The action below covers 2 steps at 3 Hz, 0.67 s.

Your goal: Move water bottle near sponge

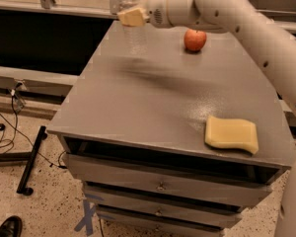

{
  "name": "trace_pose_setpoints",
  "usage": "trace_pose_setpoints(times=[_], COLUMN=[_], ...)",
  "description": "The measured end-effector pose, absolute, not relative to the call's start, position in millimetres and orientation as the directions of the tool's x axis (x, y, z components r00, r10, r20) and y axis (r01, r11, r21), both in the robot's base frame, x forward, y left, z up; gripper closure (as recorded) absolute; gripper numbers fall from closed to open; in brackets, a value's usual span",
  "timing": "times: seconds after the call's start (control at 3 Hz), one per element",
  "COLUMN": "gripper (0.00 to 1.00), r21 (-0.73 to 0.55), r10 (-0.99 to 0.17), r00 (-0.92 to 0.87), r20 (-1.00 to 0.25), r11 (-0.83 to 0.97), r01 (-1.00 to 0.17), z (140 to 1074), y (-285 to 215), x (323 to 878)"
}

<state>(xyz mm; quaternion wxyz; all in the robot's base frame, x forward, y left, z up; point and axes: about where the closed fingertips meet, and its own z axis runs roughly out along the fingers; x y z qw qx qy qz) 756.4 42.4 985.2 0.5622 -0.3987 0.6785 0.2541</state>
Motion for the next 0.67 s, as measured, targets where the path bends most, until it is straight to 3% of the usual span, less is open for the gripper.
trace_pose_setpoints(times=[0.67], gripper=[1.0], r21=[0.007], r10=[-0.212], r00=[-0.186], r20=[-0.959], r11=[0.643], r01=[-0.766], z=[989], y=[-69], x=[695])
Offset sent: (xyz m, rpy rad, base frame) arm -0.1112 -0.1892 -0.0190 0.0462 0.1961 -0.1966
